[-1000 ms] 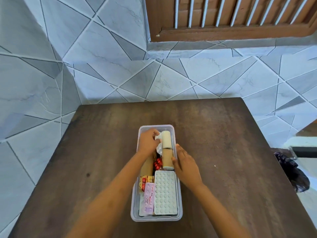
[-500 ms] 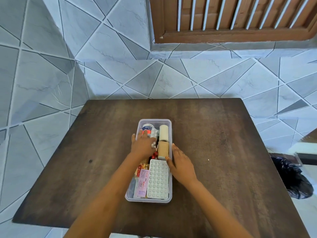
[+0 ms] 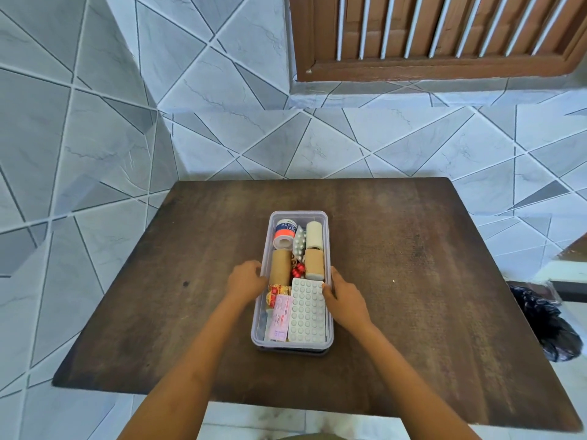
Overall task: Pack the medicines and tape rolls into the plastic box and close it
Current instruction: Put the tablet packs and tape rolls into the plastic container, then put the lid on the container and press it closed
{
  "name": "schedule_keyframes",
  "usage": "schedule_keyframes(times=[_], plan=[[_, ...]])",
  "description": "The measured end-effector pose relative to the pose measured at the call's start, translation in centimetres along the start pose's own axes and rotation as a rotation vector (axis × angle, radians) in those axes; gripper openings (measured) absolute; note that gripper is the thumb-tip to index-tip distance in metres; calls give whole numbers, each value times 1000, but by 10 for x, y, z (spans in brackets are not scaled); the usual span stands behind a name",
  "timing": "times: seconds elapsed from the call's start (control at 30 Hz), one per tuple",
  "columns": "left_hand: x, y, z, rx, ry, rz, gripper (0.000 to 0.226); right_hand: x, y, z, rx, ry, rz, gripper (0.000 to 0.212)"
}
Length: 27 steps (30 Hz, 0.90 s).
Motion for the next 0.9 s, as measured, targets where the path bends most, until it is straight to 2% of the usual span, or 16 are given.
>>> schedule_keyframes(times=[0.13,0.23,0.4,0.53,0.67,0.7,0.77,0.83,0.9], plan=[[-6,-17,6,-44,46,-56,7,-6,-4,22,28,-46,-82,33],[-6,-37,24,-58,39,-87,5,-6,3,46,56,-81,-95,24],[-4,-62,83,-102,-56,-144,21,8,42,95,54,-174,-24,32],[0,-65,114,-126,-105,-180,24,18,71,107,52,-151,47,37],[5,-56,126,-145,-119,-145,25,22,85,104,90,-117,115,42],[7,-55,128,-152,-114,-139,25,22,84,99,112,-90,98,42],[11,-55,128,-156,-97,-120,25,20,69,79,94,22,-58,44],[15,-54,126,-150,-71,-96,25,16,49,52,-15,218,-223,46],[19,-54,120,-125,-39,-90,24,9,37,26,-77,442,-235,53]])
Point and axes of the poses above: each hand's wrist, its own x-axis towards the middle knuckle, its own y-axis out of the palm, z = x × y, the point moved 6 cm from there along x, towards the middle knuckle, and after that the axes turned 8 degrees about z, right-handed, at the moved point
